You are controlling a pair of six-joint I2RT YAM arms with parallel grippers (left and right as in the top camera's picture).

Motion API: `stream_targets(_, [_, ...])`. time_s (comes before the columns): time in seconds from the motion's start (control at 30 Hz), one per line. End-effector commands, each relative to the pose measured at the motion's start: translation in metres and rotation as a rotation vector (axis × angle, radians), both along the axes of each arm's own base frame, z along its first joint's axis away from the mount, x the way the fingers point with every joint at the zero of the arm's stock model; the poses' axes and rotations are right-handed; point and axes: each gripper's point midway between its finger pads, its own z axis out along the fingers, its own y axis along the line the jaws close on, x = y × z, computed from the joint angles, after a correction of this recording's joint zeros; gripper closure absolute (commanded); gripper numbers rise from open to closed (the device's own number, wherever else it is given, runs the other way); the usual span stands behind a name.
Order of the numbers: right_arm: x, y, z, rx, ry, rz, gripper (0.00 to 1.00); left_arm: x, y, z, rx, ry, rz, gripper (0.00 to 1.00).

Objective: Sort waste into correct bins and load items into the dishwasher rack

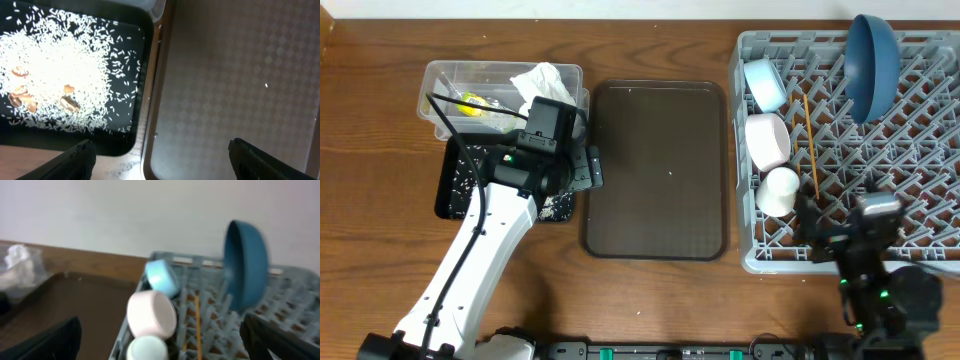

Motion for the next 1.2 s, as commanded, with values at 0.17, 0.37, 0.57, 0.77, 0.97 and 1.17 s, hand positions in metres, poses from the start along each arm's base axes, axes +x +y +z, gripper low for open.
stream_targets(0.17, [-0.003, 0.013, -0.053, -0.019, -0.084, 0.080, 0.01, 0.001, 0.002, 0.001, 0.009, -0.005, 0.001, 0.12])
stream_targets(0.37, [-0.001, 0.018, -0.074, -0.020, -0.146, 0.099, 0.01, 0.001, 0.002, 0.001, 0.009, -0.005, 0.001, 0.12])
stream_targets(0.57, [0.002, 0.008, -0.084, -0.024, -0.116, 0.037, 0.01, 0.001, 0.002, 0.001, 0.009, -0.005, 0.001, 0.12])
stream_targets(0.77, [0.002, 0.009, -0.094, -0.025, -0.077, 0.039, 0.01, 0.001, 0.002, 0.001, 0.009, -0.005, 0.001, 0.12])
stream_targets(0.97, [0.002, 0.009, -0.094, -0.025, -0.077, 0.039, 0.01, 0.001, 0.002, 0.001, 0.009, -0.005, 0.001, 0.12])
stream_targets(1.17, [0.002, 0.009, -0.094, -0.025, -0.076, 0.039, 0.01, 0.001, 0.002, 0.001, 0.009, -0.005, 0.001, 0.12])
